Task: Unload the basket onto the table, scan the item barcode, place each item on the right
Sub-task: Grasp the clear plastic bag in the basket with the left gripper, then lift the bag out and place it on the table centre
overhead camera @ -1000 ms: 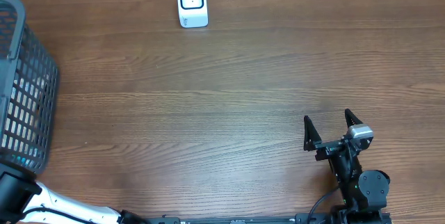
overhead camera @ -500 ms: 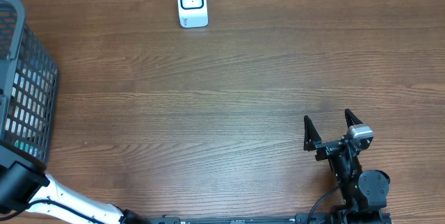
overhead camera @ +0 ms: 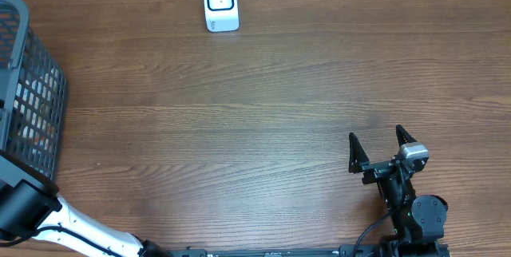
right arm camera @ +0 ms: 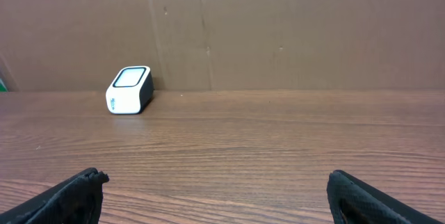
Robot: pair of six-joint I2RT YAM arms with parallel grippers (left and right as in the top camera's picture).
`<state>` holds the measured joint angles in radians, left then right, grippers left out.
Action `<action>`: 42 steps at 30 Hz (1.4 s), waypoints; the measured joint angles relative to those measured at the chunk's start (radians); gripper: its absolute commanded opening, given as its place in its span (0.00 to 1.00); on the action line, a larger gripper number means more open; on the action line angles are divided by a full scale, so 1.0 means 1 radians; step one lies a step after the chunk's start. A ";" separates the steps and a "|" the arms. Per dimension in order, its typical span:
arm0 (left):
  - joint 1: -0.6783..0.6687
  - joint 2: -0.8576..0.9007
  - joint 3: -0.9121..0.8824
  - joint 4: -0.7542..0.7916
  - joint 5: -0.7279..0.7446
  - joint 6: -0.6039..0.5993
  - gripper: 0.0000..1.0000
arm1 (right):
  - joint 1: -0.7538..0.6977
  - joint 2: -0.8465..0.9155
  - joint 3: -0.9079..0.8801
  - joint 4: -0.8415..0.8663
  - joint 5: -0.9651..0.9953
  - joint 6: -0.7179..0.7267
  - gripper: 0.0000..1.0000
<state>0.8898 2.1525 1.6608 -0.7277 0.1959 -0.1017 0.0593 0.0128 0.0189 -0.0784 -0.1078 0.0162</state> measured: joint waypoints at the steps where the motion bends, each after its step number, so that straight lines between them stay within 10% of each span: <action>1: 0.000 0.000 0.007 -0.019 -0.005 0.001 0.04 | 0.000 0.000 0.000 0.000 0.000 0.000 1.00; 16: 0.000 -0.021 0.396 -0.326 -0.008 -0.032 0.04 | 0.000 0.000 0.000 0.000 0.000 0.000 1.00; 29: -0.048 -0.405 0.621 -0.316 0.193 -0.167 0.04 | 0.000 0.000 0.000 0.000 0.000 0.000 1.00; 42: -0.586 -0.492 0.565 -0.680 0.313 0.033 0.04 | 0.000 0.000 0.000 0.000 0.000 0.000 1.00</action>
<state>0.3042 1.6608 2.2257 -1.4075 0.5087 -0.0689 0.0593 0.0128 0.0189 -0.0784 -0.1078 0.0158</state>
